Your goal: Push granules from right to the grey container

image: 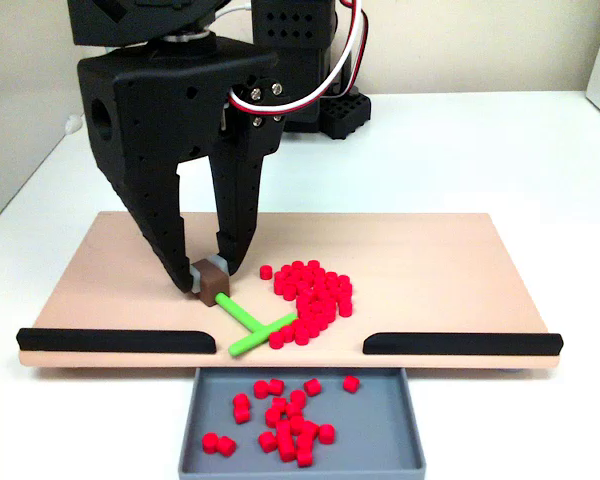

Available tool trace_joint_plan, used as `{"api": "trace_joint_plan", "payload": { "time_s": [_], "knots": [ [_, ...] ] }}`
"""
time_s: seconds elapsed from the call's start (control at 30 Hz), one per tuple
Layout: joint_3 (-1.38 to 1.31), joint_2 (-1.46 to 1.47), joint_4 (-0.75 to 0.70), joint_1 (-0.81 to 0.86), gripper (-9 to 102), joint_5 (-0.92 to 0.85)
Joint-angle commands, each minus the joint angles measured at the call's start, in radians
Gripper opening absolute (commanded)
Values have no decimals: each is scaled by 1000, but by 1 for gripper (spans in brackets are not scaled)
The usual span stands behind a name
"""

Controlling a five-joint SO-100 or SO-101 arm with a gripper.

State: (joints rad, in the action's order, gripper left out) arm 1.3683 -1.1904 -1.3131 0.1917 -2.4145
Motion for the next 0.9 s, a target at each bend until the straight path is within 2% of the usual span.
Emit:
{"api": "trace_joint_plan", "payload": {
  "time_s": [0.0, 0.37, 0.6, 0.87],
  "knots": [
    [-18, 0, 2, -12, 0, 54],
    [-20, 2, 3, -40, 0, 225],
    [-103, 52, 3, -63, 0, 385],
    [-103, -37, -11, -92, 0, 584]
  ]
}}
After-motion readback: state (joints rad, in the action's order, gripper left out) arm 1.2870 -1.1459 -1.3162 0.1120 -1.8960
